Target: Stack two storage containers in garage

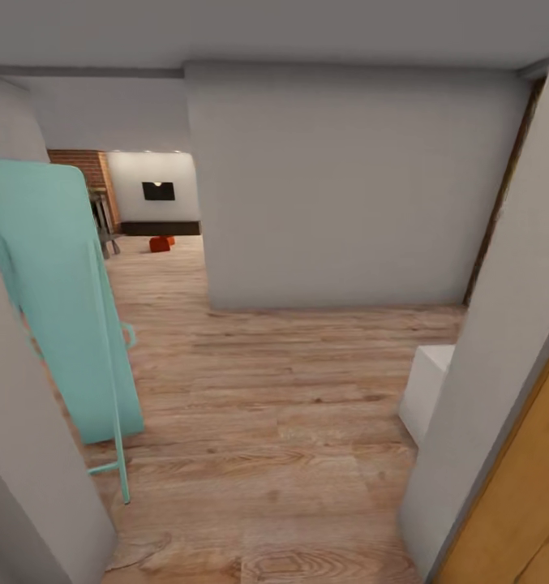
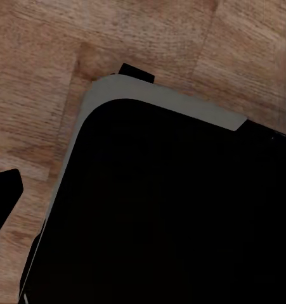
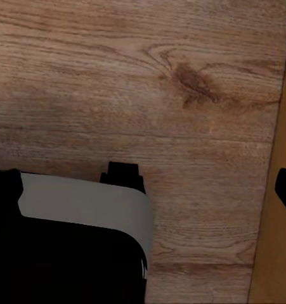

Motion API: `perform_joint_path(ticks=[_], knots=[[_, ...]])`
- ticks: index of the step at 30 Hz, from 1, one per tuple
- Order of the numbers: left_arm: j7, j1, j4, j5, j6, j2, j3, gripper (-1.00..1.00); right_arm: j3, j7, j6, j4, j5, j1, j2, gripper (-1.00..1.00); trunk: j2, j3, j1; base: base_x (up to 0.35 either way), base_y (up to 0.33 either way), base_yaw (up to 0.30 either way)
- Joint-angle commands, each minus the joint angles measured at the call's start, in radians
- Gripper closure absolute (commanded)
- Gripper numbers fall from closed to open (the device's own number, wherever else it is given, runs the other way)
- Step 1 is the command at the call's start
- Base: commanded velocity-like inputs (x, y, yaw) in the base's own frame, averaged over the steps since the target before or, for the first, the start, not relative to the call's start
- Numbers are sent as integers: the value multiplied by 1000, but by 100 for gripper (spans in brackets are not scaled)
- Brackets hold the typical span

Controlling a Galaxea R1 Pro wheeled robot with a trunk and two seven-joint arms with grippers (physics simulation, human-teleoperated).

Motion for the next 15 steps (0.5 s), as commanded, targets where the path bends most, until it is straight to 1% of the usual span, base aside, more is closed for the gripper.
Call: perform_joint_path(ticks=[1,15], knots=[[0,0,0,2,-2,0,2,-100,7,-4,-6,3,5,-1,0,-100,0,-1,1,322,0,0],[0,0,0,2,-2,0,2,-100,8,9,-15,4,11,-1,4,-100,0,-1,1,322,0,0]])
